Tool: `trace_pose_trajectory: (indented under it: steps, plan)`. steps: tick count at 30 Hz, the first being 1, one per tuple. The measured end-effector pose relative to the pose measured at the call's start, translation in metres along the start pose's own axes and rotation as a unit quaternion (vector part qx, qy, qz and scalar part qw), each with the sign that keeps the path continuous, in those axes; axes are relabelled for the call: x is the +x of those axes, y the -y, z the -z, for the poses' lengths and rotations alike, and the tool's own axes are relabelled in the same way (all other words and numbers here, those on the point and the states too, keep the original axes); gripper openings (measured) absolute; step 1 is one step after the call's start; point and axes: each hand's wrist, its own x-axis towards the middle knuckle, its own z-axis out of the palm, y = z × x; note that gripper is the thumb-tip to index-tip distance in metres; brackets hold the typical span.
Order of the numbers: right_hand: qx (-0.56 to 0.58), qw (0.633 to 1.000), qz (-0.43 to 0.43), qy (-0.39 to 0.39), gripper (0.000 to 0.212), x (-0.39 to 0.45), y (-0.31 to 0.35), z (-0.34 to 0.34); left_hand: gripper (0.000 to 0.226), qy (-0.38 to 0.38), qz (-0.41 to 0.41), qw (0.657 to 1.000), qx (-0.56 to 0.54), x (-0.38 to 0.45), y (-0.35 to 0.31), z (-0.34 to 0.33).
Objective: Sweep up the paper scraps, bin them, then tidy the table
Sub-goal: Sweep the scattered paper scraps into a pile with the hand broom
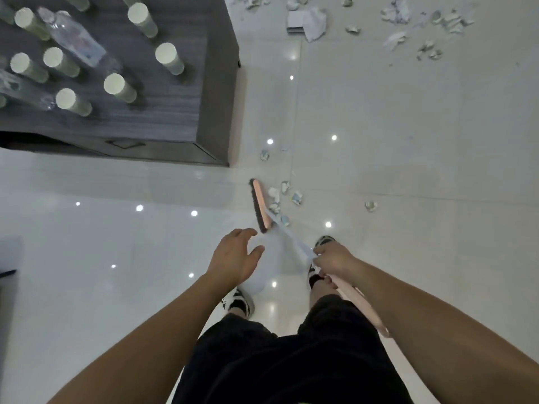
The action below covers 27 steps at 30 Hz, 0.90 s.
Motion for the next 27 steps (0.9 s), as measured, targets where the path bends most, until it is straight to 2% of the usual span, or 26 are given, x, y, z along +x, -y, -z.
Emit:
trace_pose_trajectory:
  steps: [7, 10, 15, 21, 24, 27]
  plan:
    - [-0.08, 0.993, -0.008, -0.084, 0.036, 0.01, -0.012, 0.13, 0.034, -0.069, 0.025, 0.993, -0.089, 0.027, -0.077, -0.013]
    - [-0.123, 0.986, 0.01, -0.109, 0.037, 0.009, -0.007, 0.145, 0.032, -0.075, 0.019, 0.993, -0.092, 0.043, -0.099, -0.007]
    - [-0.156, 0.983, 0.068, -0.069, 0.047, -0.001, 0.02, 0.136, 0.036, -0.076, 0.013, 0.994, -0.079, 0.065, -0.123, 0.009]
    - [-0.029, 0.997, 0.075, 0.004, 0.054, 0.019, 0.081, 0.088, 0.037, -0.058, 0.02, 0.997, -0.054, 0.094, -0.111, 0.038]
    - [0.055, 0.997, 0.047, 0.024, 0.054, 0.037, 0.114, 0.069, 0.029, -0.055, 0.0, 0.998, -0.04, 0.111, -0.094, 0.055]
    - [0.128, 0.992, 0.004, 0.016, 0.045, 0.054, 0.128, 0.077, 0.036, -0.026, 0.001, 1.0, -0.013, 0.135, -0.074, 0.076]
